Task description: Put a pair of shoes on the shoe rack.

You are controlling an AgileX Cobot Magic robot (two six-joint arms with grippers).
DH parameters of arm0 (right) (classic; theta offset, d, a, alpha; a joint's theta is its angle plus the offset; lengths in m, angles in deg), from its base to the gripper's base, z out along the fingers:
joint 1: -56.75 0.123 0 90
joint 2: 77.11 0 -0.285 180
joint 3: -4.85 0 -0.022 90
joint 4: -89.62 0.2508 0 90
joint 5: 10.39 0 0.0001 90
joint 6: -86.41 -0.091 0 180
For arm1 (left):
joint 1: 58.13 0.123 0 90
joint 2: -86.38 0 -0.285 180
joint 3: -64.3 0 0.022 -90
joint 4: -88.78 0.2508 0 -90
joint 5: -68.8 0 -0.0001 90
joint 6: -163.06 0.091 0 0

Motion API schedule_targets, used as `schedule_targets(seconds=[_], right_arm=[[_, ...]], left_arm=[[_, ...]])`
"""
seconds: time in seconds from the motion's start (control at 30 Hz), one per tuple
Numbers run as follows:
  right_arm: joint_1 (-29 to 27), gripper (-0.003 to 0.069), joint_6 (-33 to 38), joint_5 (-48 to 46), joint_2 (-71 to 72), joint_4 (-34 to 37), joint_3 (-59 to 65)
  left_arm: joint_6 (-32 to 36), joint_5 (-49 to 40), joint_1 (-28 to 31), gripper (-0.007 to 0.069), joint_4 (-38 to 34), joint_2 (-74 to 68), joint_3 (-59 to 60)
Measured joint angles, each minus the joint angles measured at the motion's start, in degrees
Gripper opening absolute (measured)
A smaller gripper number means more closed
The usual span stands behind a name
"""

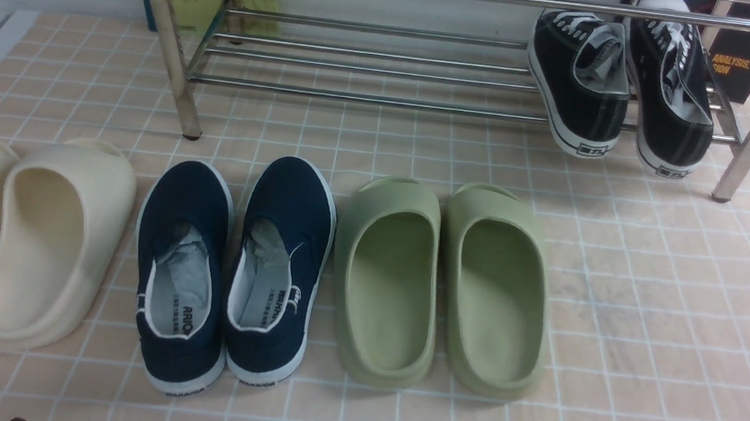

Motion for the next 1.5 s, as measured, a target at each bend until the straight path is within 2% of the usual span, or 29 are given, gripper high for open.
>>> schedule_targets(seconds=[0.13,0.23,0.57,0.93,1.07,1.2,1.3,1.4,1.5], right_arm=[[0.0,0.004,-0.4,1.8,2.6,-6.8,0.6],[0.0,0.004,-3.2,1.8,3.2,-11.0,0.7],[0.0,0.005,-18.1,-1.1,3.3,-13.5,0.9],[0.0,0.0069,-19.5,-1.1,3.3,-21.0,0.9],[0.0,0.0071,-19.5,-1.6,4.9,-21.1,1.8],[0.0,0.0071,-18.9,-7.4,10.4,-15.0,5.7],[0.0,0.0071,-14.8,-11.3,13.8,-9.3,8.3],[-0.3,0.0072,-7.4,-16.1,17.0,0.2,9.2],[-1.3,0.0072,2.9,-21.2,17.5,13.8,9.2]], left_arm=[[0.0,0.0,0.0,0.0239,0.0,0.0,0.0],[0.0,0.0,0.0,0.0239,0.0,0.0,0.0],[0.0,0.0,0.0,0.0239,0.0,0.0,0.0],[0.0,0.0,0.0,0.0239,0.0,0.0,0.0],[0.0,0.0,0.0,0.0239,0.0,0.0,0.0],[0.0,0.0,0.0,0.0239,0.0,0.0,0.0],[0.0,0.0,0.0,0.0239,0.0,0.0,0.0],[0.0,0.0,0.0,0.0239,0.0,0.0,0.0],[0.0,0.0,0.0,0.0239,0.0,0.0,0.0]])
